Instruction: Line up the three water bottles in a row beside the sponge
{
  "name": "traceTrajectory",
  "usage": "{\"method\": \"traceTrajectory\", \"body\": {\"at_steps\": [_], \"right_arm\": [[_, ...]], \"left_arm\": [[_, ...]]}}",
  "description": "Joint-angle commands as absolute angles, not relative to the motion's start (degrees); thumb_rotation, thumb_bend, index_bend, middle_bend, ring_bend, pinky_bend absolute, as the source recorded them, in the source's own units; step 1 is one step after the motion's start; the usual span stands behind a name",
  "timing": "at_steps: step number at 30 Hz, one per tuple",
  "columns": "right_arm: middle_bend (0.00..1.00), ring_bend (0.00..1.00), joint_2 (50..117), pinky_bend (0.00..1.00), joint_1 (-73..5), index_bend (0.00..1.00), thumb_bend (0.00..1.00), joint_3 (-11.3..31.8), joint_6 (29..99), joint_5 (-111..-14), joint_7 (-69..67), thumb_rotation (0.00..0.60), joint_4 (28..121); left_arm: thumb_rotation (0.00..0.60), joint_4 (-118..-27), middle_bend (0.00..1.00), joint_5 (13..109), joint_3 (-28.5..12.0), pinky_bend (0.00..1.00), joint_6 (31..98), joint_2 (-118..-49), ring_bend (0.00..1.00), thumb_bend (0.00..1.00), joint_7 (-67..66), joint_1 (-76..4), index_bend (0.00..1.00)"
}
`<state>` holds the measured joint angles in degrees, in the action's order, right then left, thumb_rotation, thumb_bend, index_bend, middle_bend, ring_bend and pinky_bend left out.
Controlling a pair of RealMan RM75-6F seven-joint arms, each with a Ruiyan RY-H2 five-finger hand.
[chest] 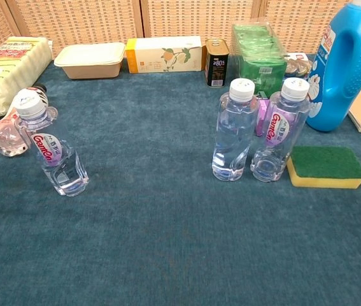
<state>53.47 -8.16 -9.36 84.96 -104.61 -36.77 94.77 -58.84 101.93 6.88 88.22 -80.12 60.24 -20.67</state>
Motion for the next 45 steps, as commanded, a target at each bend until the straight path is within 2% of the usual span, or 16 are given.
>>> {"method": "traceTrajectory", "body": {"at_steps": [1,18,21,24,25,27,30,33,37,45], "right_arm": [[0.06,0.01,53.4,0.15,-8.2,0.07,0.1,-9.5,85.4,-104.8,-37.6,0.6,94.3],[0.06,0.01,53.2,0.15,-8.1,0.07,0.09,-9.6,87.1,-105.0,-39.7,0.6,92.9],[0.06,0.01,53.2,0.15,-8.1,0.07,0.09,-9.6,87.2,-104.8,-40.1,0.6,92.7],[0.06,0.01,53.2,0.15,-8.2,0.07,0.09,-9.6,87.1,-104.7,-40.5,0.6,92.6],[0.06,0.01,53.1,0.15,-8.2,0.07,0.1,-9.6,87.1,-104.7,-40.6,0.6,92.6],[0.06,0.01,53.1,0.15,-8.2,0.07,0.09,-9.7,87.1,-104.8,-40.7,0.6,92.6],[0.06,0.01,53.1,0.15,-8.2,0.07,0.09,-9.8,87.2,-104.9,-40.8,0.6,92.6],[0.06,0.01,53.1,0.15,-8.3,0.07,0.09,-9.8,87.2,-105.0,-40.8,0.6,92.6],[0.06,0.01,53.1,0.15,-8.3,0.07,0.1,-9.9,87.1,-105.0,-40.8,0.6,92.6],[0.06,0.01,53.1,0.15,-8.4,0.07,0.09,-10.0,86.9,-105.1,-40.2,0.6,93.0]], "left_arm": [[0.6,-59.0,0.0,101.6,6.8,0.12,87.0,-81.9,0.0,0.0,59.5,-21.1,0.0],[0.6,-56.2,0.0,98.1,4.9,0.12,76.8,-92.6,0.0,0.02,57.8,-26.0,0.0],[0.6,-55.7,0.0,98.1,5.1,0.14,75.6,-94.0,0.0,0.06,57.0,-26.8,0.0],[0.6,-55.1,0.0,98.1,5.1,0.21,75.5,-95.2,0.0,0.15,55.9,-27.0,0.0],[0.6,-55.0,0.02,98.1,5.1,0.24,75.6,-95.5,0.01,0.19,55.5,-27.0,0.02],[0.6,-54.7,0.1,98.1,5.1,0.31,76.0,-96.2,0.09,0.23,54.7,-26.9,0.14],[0.6,-54.1,0.31,97.7,4.8,0.41,76.6,-97.2,0.26,0.28,53.4,-26.7,0.42],[0.6,-53.8,0.43,97.4,4.6,0.47,76.9,-97.7,0.36,0.31,52.5,-26.5,0.56],[0.6,-54.0,0.49,97.2,4.5,0.49,76.9,-97.7,0.41,0.31,51.7,-26.7,0.62],[0.6,-58.0,0.49,97.8,2.5,0.49,76.8,-97.4,0.41,0.29,49.9,-29.8,0.63]]}}
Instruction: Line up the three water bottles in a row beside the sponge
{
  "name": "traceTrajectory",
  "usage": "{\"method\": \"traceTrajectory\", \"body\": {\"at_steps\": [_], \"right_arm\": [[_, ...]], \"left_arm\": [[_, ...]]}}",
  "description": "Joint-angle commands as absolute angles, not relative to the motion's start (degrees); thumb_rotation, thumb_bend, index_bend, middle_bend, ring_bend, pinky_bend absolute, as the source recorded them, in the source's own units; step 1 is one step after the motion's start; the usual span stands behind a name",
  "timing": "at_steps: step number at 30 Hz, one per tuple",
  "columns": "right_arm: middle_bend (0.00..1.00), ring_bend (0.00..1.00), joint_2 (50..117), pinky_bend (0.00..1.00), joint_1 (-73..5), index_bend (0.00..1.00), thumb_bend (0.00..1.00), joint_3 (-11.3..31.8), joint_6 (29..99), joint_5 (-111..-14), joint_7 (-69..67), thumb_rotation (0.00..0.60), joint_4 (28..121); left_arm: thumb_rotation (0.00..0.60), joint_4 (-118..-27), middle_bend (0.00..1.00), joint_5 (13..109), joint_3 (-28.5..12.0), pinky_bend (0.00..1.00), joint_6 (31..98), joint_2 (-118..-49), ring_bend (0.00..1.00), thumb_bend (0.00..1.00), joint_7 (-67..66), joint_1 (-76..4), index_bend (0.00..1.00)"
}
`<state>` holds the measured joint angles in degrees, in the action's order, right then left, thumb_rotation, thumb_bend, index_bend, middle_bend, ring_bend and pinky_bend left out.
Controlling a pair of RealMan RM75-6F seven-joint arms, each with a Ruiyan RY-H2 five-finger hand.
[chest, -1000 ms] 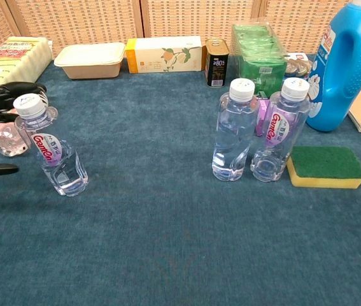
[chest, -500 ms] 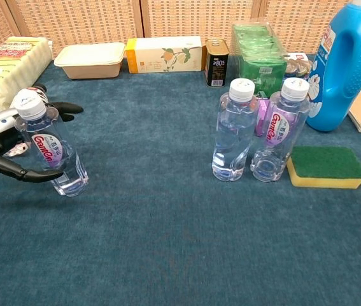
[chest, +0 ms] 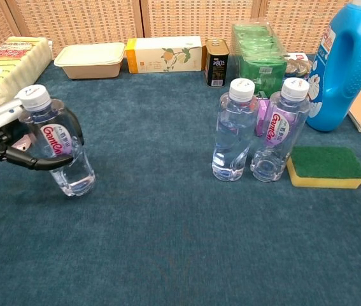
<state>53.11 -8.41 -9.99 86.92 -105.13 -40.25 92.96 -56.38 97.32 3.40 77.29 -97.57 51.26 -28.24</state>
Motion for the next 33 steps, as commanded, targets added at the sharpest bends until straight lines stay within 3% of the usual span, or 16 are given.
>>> {"method": "traceTrajectory", "body": {"at_steps": [1,10,22,33], "right_arm": [[0.06,0.01,53.1,0.15,-8.5,0.07,0.09,-10.0,86.8,-105.1,-40.2,0.6,93.0],[0.06,0.01,53.1,0.15,-8.5,0.07,0.09,-9.8,86.7,-104.4,-40.8,0.6,92.7],[0.06,0.01,53.0,0.15,-8.6,0.07,0.1,-9.7,86.8,-103.7,-42.7,0.6,91.8],[0.06,0.01,53.0,0.15,-8.7,0.07,0.1,-9.6,86.9,-103.8,-43.4,0.6,91.3]], "left_arm": [[0.6,-59.3,0.49,98.2,1.7,0.49,76.6,-97.4,0.41,0.29,48.7,-31.0,0.63],[0.6,-64.5,0.49,96.4,-2.7,0.5,70.5,-100.3,0.41,0.27,39.9,-37.6,0.62],[0.6,-57.5,0.49,91.6,-6.1,0.5,64.0,-109.4,0.41,0.27,37.2,-42.7,0.63],[0.6,-55.2,0.49,89.2,-7.7,0.5,61.4,-112.2,0.41,0.26,37.9,-45.2,0.63]]}}
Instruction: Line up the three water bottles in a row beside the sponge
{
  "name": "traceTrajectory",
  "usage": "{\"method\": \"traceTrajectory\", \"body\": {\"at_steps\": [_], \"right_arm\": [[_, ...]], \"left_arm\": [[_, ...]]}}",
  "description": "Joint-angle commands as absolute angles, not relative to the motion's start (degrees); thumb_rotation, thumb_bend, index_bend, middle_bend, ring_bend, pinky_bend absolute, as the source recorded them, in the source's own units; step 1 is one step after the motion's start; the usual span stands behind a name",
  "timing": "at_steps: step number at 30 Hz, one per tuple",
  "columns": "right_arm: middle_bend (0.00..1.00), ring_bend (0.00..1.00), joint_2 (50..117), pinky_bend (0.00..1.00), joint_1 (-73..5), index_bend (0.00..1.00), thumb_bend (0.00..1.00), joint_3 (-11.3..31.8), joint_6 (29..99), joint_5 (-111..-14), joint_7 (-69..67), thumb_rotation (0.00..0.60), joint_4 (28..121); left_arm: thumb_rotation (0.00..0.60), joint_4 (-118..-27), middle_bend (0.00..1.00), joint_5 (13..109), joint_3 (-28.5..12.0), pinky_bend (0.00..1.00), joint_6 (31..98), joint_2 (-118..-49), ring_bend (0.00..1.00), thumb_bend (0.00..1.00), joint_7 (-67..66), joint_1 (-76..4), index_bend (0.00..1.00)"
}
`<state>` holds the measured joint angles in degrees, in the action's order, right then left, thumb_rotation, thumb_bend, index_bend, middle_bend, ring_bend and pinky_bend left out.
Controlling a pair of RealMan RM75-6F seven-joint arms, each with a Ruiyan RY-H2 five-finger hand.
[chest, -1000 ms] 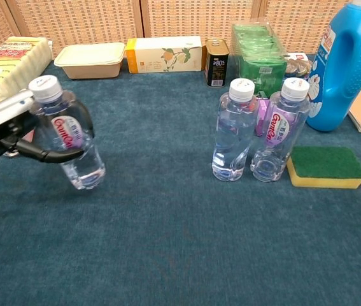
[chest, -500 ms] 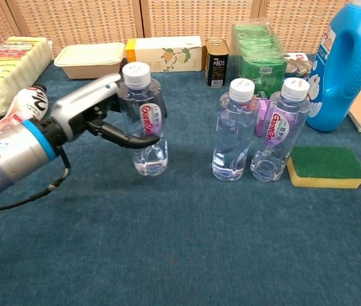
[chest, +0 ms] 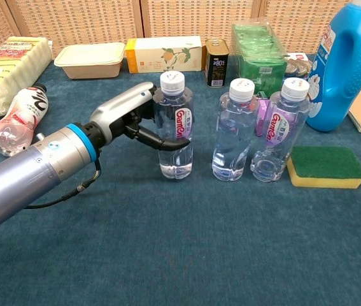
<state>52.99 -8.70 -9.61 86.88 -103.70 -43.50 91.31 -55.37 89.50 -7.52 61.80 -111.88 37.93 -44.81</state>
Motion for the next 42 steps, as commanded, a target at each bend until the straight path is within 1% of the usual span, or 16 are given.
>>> {"method": "traceTrajectory", "body": {"at_steps": [1,16,21,24,26,28,30,37,39,42], "right_arm": [[0.06,0.01,53.0,0.15,-8.7,0.07,0.1,-9.7,86.9,-103.8,-43.4,0.6,91.4],[0.06,0.01,52.9,0.15,-8.5,0.07,0.1,-9.7,87.4,-104.0,-43.5,0.6,91.4],[0.06,0.01,52.8,0.15,-8.5,0.07,0.1,-9.7,87.7,-104.1,-43.9,0.6,91.2],[0.06,0.01,52.8,0.15,-8.4,0.07,0.09,-9.7,87.8,-104.1,-44.0,0.6,91.1],[0.06,0.01,52.8,0.15,-8.4,0.07,0.1,-9.7,87.8,-104.1,-44.1,0.6,91.1],[0.06,0.01,52.8,0.15,-8.4,0.07,0.09,-9.7,87.9,-104.2,-44.1,0.6,91.0],[0.06,0.01,52.7,0.15,-8.4,0.07,0.09,-9.7,88.0,-104.2,-44.2,0.6,91.0],[0.06,0.01,52.7,0.15,-8.3,0.07,0.09,-9.7,88.4,-104.4,-44.5,0.6,90.8],[0.06,0.01,52.7,0.15,-8.3,0.07,0.1,-9.7,88.4,-104.3,-44.5,0.6,90.8],[0.06,0.01,52.7,0.15,-8.3,0.07,0.09,-9.7,88.4,-104.4,-44.5,0.6,90.8]], "left_arm": [[0.6,-55.2,0.49,89.2,-7.7,0.5,61.4,-112.2,0.41,0.26,37.9,-45.3,0.63],[0.6,-53.8,0.49,88.3,-6.7,0.49,60.8,-113.7,0.41,0.26,35.8,-45.6,0.63],[0.6,-53.8,0.45,88.1,-6.4,0.49,60.7,-113.9,0.38,0.26,35.3,-45.5,0.63],[0.6,-53.9,0.38,88.3,-6.2,0.48,60.9,-113.9,0.32,0.26,34.8,-45.5,0.61],[0.6,-54.1,0.31,88.3,-6.0,0.46,60.6,-113.7,0.28,0.26,34.9,-45.6,0.54],[0.6,-54.6,0.23,88.4,-5.6,0.45,59.7,-113.2,0.24,0.26,35.2,-45.8,0.44],[0.6,-54.9,0.18,88.4,-5.4,0.44,59.2,-112.9,0.2,0.26,35.3,-46.0,0.37],[0.6,-55.9,0.1,88.2,-5.1,0.36,59.1,-112.1,0.11,0.25,35.0,-45.8,0.21],[0.6,-56.2,0.08,88.2,-5.2,0.34,59.2,-111.8,0.1,0.25,35.0,-45.8,0.18],[0.6,-57.2,0.04,88.3,-5.1,0.32,59.6,-111.0,0.07,0.24,35.5,-45.6,0.09]]}}
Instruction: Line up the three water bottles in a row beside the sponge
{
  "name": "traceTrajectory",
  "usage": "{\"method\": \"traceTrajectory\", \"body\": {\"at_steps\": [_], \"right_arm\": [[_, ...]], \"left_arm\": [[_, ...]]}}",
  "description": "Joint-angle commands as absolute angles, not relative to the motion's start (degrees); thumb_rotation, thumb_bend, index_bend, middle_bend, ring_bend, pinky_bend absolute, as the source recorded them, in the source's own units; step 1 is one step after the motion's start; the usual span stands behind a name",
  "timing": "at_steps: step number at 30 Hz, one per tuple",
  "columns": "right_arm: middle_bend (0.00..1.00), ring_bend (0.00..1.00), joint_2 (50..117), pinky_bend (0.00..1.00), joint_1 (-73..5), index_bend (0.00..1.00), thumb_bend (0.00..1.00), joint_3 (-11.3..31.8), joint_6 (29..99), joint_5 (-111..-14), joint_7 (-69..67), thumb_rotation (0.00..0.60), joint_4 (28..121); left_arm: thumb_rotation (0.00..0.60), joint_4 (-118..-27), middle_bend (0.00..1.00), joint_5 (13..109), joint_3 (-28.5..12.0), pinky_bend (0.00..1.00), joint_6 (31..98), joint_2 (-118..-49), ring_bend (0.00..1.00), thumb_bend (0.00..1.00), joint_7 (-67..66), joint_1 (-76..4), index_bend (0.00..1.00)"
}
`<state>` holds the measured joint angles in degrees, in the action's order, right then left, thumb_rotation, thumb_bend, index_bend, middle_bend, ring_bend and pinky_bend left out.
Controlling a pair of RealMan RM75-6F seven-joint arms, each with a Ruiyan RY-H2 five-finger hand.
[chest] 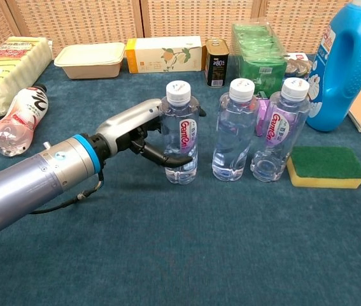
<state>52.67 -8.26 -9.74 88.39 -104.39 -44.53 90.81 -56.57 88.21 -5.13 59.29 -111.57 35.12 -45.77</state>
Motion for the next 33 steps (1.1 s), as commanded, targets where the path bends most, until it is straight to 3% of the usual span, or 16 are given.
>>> {"method": "traceTrajectory", "body": {"at_steps": [1,4,11,17,25,33], "right_arm": [[0.06,0.01,52.7,0.15,-8.3,0.07,0.09,-9.7,88.4,-104.4,-44.4,0.6,90.8],[0.06,0.01,52.7,0.15,-8.3,0.07,0.1,-9.8,88.3,-104.4,-44.3,0.6,90.8],[0.06,0.01,52.6,0.15,-8.2,0.07,0.1,-9.9,88.4,-104.7,-43.8,0.6,91.2],[0.06,0.01,52.5,0.15,-8.1,0.07,0.1,-10.0,88.5,-105.0,-43.0,0.6,91.6],[0.06,0.01,52.7,0.15,-7.9,0.07,0.1,-10.0,88.5,-105.2,-41.2,0.6,92.2],[0.05,0.01,53.7,0.13,-6.9,0.07,0.09,-8.5,88.5,-102.4,-35.2,0.6,93.3]], "left_arm": [[0.6,-57.6,0.02,88.4,-5.1,0.31,59.9,-110.7,0.06,0.23,35.8,-45.5,0.04],[0.6,-59.1,0.0,88.8,-5.1,0.29,61.1,-109.3,0.03,0.22,36.2,-45.2,0.0],[0.6,-63.7,0.0,88.7,-5.6,0.28,63.1,-105.3,0.02,0.22,35.2,-44.2,0.0],[0.6,-70.4,0.0,89.5,-5.1,0.22,65.7,-99.4,0.0,0.2,34.3,-42.5,0.0],[0.6,-80.0,0.0,92.3,-3.5,0.18,71.9,-87.0,0.0,0.19,34.9,-38.5,0.0],[0.6,-89.8,0.0,92.8,0.3,0.07,80.1,-68.5,0.0,0.17,26.3,-29.8,0.0]]}}
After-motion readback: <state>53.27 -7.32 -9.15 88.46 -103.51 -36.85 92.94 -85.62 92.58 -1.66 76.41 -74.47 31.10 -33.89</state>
